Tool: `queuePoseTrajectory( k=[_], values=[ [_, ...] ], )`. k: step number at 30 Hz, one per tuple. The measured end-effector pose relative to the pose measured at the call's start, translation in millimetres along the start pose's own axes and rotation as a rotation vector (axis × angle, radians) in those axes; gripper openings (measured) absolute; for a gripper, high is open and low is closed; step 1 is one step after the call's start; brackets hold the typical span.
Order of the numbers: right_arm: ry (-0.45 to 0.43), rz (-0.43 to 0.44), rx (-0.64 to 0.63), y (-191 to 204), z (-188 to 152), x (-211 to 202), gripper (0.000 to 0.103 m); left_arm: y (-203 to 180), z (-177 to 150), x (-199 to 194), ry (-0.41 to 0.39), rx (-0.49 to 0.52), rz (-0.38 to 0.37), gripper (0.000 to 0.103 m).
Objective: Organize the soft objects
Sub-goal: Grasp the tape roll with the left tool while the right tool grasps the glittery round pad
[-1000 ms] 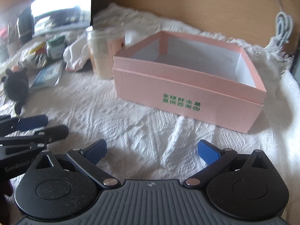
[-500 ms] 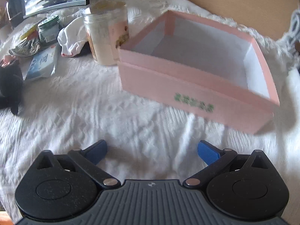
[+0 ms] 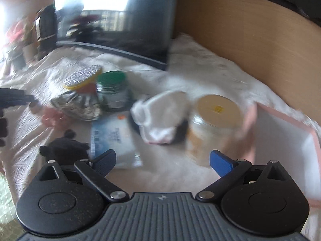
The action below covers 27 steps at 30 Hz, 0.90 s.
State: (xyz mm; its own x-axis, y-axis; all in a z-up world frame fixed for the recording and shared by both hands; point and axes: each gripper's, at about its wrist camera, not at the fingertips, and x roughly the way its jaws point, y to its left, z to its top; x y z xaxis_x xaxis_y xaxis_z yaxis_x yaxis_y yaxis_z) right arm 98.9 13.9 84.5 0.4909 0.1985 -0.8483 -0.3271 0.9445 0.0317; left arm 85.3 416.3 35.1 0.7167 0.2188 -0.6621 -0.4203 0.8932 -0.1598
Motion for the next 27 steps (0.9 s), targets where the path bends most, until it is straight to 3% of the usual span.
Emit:
queuePoseTrajectory(
  k=[6,9,10,11,12,17,20,24,27],
  values=[
    [0.025,0.019,-0.097,30.6,0.0,11.1,0.1,6.0,-4.7,22.7,0.015,0.061,0.046,0.041],
    [0.041,0.024,-0.09,34.5,-0.8,17.1,0.1,12.0,-1.7,23.6,0.021,0.033,0.015,0.041],
    [0.042,0.024,-0.089,35.0,-1.5,17.4,0.1,13.6,-1.3,23.5,0.02,0.026,0.004,0.037],
    [0.042,0.024,-0.089,35.4,-1.9,17.0,0.1,15.2,-0.8,23.1,0.028,0.015,-0.009,0.02],
    [0.039,0.024,-0.088,35.6,-1.9,16.5,0.1,17.3,0.1,24.1,0.048,-0.007,-0.023,0.012],
    [0.004,0.038,-0.115,42.1,7.7,12.6,0.099,27.6,0.7,24.8,0.057,-0.157,-0.087,0.01],
    [-0.024,0.078,-0.154,51.9,31.0,13.5,0.099,25.3,1.1,16.7,0.007,-0.168,-0.143,0.009],
    [-0.069,0.186,-0.243,83.0,87.6,24.3,0.099,21.8,6.6,-1.0,-0.035,-0.174,-0.22,0.009],
    [-0.008,0.295,-0.239,106.7,136.0,58.4,0.099,15.1,7.8,-8.6,-0.035,-0.152,-0.282,0.009]
  ],
)
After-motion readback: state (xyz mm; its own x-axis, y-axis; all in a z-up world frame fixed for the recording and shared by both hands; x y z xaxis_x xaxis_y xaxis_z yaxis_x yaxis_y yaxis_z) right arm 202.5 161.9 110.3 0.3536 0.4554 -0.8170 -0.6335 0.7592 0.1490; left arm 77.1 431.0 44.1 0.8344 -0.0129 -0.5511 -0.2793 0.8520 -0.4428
